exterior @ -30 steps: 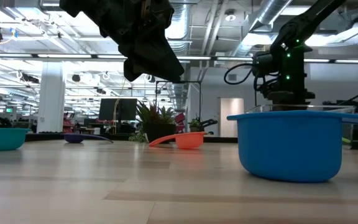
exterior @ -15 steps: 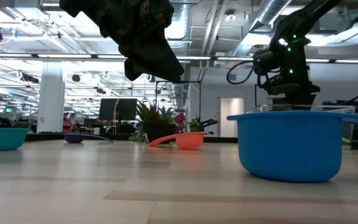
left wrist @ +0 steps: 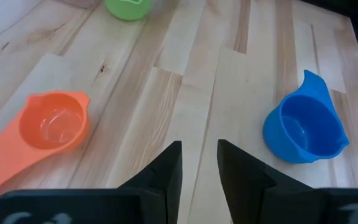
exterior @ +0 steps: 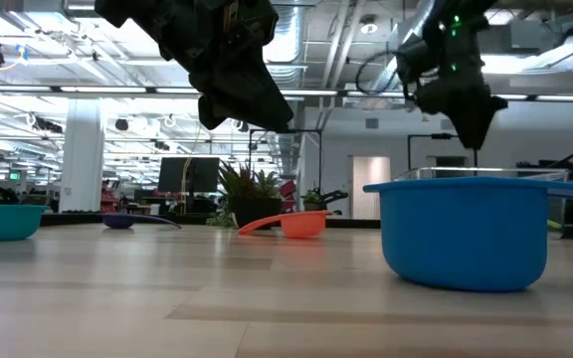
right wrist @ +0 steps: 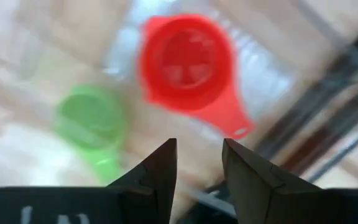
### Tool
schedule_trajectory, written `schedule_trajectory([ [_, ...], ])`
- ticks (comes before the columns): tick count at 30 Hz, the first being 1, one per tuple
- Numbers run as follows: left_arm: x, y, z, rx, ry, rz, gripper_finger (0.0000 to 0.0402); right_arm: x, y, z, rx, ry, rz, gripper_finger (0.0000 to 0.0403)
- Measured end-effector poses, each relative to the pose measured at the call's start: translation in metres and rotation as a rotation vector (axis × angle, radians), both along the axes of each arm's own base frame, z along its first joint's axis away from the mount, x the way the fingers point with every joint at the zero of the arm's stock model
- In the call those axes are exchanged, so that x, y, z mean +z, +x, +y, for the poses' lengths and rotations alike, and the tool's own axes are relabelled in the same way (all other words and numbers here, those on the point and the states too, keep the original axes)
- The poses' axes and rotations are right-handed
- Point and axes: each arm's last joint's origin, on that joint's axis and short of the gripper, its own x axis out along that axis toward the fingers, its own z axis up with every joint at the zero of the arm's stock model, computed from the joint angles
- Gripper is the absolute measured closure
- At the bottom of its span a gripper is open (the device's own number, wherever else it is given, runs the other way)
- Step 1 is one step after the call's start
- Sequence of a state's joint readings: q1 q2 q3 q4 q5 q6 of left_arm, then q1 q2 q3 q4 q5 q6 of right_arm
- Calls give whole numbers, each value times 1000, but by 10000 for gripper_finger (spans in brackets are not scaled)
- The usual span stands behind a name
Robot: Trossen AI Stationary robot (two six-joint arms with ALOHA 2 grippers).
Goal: Nest measuring cups in basket
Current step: Stack the blue measuring cup on top of the red measuring cup in the transparent bin
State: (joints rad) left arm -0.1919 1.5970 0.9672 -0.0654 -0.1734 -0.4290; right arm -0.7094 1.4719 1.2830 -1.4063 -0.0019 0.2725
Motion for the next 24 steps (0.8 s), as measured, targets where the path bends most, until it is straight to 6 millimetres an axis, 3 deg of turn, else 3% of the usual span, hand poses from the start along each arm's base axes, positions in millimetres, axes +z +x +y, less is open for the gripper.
schedule_trajectory([
  [10, 5, 0, 12, -17, 84, -15, 313, 46, 40, 42, 141, 126, -277, 260],
  [16, 33, -8, 34, -64, 138, -94, 313, 73, 57, 73, 272, 108, -370, 264],
  [24, 70, -31, 55, 8, 115, -197, 313, 79, 85, 119, 466, 75, -501, 266],
])
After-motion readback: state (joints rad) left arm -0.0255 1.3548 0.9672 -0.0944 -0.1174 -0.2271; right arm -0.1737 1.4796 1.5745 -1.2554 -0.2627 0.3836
